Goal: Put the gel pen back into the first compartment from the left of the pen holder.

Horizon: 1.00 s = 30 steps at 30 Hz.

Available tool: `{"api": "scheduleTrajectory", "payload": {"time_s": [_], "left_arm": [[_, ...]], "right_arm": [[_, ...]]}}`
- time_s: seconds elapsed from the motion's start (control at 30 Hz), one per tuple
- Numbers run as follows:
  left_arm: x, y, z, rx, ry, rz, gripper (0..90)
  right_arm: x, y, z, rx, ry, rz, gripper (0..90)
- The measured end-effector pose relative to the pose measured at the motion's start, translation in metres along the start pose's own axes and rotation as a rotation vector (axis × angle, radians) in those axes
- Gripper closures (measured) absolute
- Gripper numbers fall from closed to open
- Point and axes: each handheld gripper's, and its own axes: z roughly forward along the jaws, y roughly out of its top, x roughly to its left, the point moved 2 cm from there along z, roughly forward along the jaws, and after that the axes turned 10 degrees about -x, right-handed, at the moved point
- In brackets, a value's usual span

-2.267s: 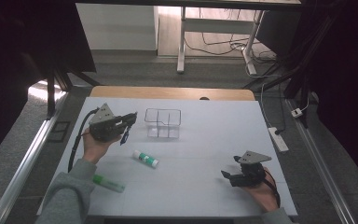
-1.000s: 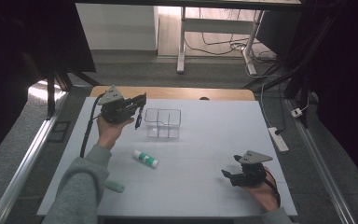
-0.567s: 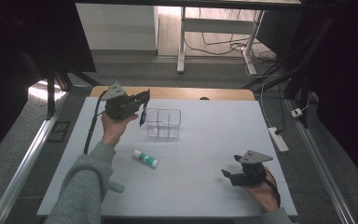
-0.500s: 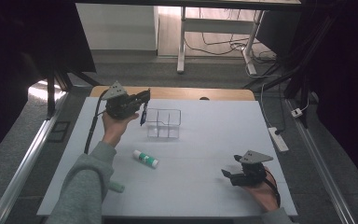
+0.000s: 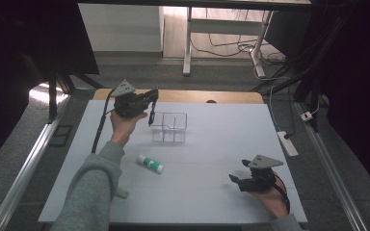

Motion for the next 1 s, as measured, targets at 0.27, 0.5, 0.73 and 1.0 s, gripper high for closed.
{"api": "scheduleTrajectory", "payload": {"time_s": [0.27,0.5,0.73,1.0], "left_arm": [[0.000,0.007,0.011,-0.007,0.010,0.008,79.8],[0.000,0.002,0.021,-0.010,0.021,0.012,79.6],[0.006,-0.008,0.024,0.026,0.027,-0.005,78.2],[0.008,-0.012,0.018,0.069,0.024,-0.032,52.7]], "right_arm": [[-0.001,-0.001,-0.001,-0.003,-0.002,0.006,21.8],[-0.001,-0.001,-0.001,0.001,-0.001,0.009,21.9],[-0.001,-0.003,-0.001,0.001,0.000,0.015,21.9],[-0.001,-0.002,-0.001,0.006,-0.004,0.013,21.9]]}}
